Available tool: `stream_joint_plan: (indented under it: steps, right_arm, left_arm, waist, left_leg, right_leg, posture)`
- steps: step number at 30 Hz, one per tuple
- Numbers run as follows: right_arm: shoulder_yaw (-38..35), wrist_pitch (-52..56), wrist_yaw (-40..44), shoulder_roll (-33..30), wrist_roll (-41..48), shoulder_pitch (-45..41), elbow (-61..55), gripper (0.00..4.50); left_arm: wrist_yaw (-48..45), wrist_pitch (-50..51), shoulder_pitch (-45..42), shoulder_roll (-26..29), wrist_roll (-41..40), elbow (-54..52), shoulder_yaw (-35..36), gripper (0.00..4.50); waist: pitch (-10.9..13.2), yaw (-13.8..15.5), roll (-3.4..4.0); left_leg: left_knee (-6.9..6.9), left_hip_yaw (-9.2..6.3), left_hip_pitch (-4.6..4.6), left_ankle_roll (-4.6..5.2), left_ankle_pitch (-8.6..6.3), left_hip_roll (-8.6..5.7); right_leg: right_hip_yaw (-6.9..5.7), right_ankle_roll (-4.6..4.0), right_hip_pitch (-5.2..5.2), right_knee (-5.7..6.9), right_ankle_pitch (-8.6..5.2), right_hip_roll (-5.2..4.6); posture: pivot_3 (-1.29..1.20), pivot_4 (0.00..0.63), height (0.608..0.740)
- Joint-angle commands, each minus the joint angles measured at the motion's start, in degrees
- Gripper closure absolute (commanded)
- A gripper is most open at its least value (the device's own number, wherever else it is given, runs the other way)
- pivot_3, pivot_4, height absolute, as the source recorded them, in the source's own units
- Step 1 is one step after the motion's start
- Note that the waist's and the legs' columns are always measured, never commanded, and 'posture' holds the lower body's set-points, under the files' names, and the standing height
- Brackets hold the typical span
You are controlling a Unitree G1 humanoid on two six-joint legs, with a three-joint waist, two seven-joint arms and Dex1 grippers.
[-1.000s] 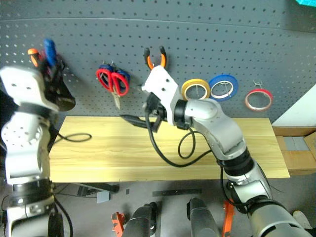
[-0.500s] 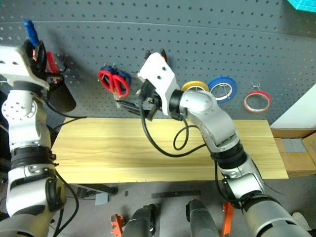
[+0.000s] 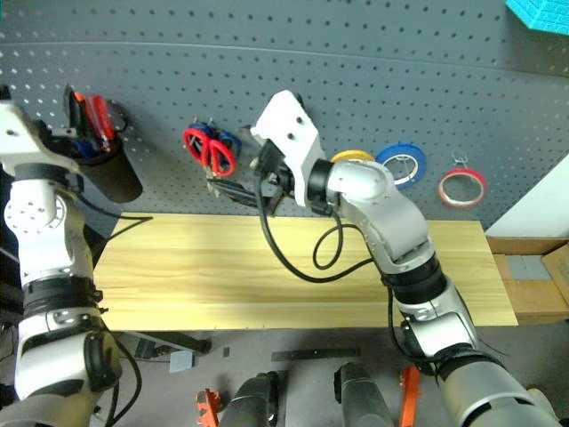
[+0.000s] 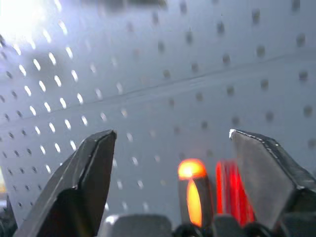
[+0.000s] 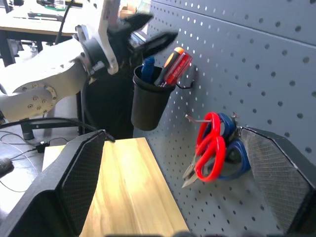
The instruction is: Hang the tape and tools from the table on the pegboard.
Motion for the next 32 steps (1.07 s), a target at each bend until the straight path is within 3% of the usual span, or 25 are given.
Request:
stream_joint_plan:
  steps: [1, 6, 9, 12, 15, 18, 20, 24, 32]
  right_arm:
    - [-4.6, -0.4, 1.0, -2.0, 2.6, 0.5, -3.5, 0.00]
    - [-7.9, 3.5, 3.6, -8.2, 6.5, 7.7, -9.0, 0.00]
    - [-8.7, 5.1, 3.0, -10.3, 7.8, 11.9, -12.3, 0.00]
    - [-10.0, 5.5, 0.8, -11.0, 8.3, 19.8, -16.2, 0.00]
    - [-8.6, -0.1, -0.2, -10.2, 6.3, 30.1, -17.8, 0.00]
    - [-7.5, -4.5, -0.5, -9.5, 4.2, 35.9, -15.2, 0.00]
    - [-7.2, -9.3, -2.6, -8.3, 0.9, 39.5, -9.6, 0.00]
    - [-9.4, -19.6, -9.7, -5.4, -5.5, 43.4, 0.8, 0.00]
    - [-12.6, -30.8, -16.2, -3.5, -10.0, 47.2, 14.8, 0.00]
  left_arm:
    - [-3.8, 4.0, -0.1, -0.7, -1.6, -10.4, -3.8, 0.74]
    - [-17.0, 27.8, 11.4, -1.3, -12.2, -28.6, -13.7, 0.74]
    - [-17.2, 35.0, 15.9, -2.4, -17.1, -36.6, -13.4, 0.74]
    - [-15.4, 40.2, 20.4, -4.0, -17.0, -42.6, -14.6, 0.74]
    - [-15.5, 41.2, 26.3, -5.1, -14.8, -45.1, -17.3, 0.74]
    - [-14.9, 41.7, 30.2, -6.7, -14.2, -44.3, -17.6, 0.74]
    - [-14.0, 40.8, 33.7, -8.8, -13.7, -41.1, -16.7, 0.74]
    - [-8.7, 36.9, 37.3, -15.1, -11.6, -32.6, -13.8, 0.74]
    - [0.1, 26.5, 41.0, -18.9, -3.2, -21.5, -10.5, 0.74]
  waist:
    - [-0.5, 0.2, 0.02]
    - [-2.9, -0.1, 0.63]
    - [-3.1, -0.3, 0.74]
    - [-3.1, -0.3, 0.75]
    - [-4.1, -0.2, 1.18]
    - [-4.5, -0.2, 1.55]
    - [-5.3, -0.3, 1.51]
    - [-6.1, -0.1, 1.57]
    - [-7.3, 0.2, 1.47]
  left_leg:
    - [0.00, 0.00, 0.00, 0.00, 0.00, -0.04]
    - [-0.06, 0.04, 0.03, 0.03, -0.01, -0.06]
    - [-0.02, 0.08, 0.17, 0.08, 0.01, -0.02]
    - [0.04, 0.11, 0.44, 0.04, 0.08, 0.03]
    - [-0.11, -0.01, 1.23, -0.01, 0.09, 0.19]
    - [-0.21, 0.18, 2.07, -0.05, 0.03, 0.16]
    - [-0.14, 0.26, 2.14, -0.05, 0.05, 0.20]
    - [-0.18, 0.26, 3.06, -0.05, 0.03, 0.24]
    - [-0.21, 0.26, 3.04, -0.08, 0.01, 0.20]
  right_leg:
    - [-0.01, 0.00, 0.02, -0.01, 0.00, 0.00]
    - [-0.01, 0.01, 0.14, -0.10, 0.00, 0.01]
    - [0.07, 0.01, 0.25, -0.04, -0.01, 0.06]
    - [0.09, -0.17, 0.42, 0.08, 0.10, 0.45]
    - [0.06, -0.29, 1.24, -0.08, 0.10, 0.79]
    - [0.23, -0.10, 2.08, -0.20, -0.36, 0.79]
    - [0.30, -0.11, 2.10, -0.20, -0.35, 0.83]
    - [0.25, -0.45, 3.05, -0.45, -0.55, 0.85]
    - [0.31, -0.32, 3.06, -0.46, -0.48, 0.83]
  posture:
    - [-0.06, 0.105, 0.740]
    - [-0.05, 0.086, 0.740]
    - [-0.05, 0.082, 0.740]
    - [-0.05, 0.070, 0.740]
    - [-0.05, 0.061, 0.740]
    - [-0.05, 0.050, 0.740]
    - [-0.05, 0.044, 0.740]
    - [-0.04, 0.027, 0.740]
    - [-0.04, 0.002, 0.740]
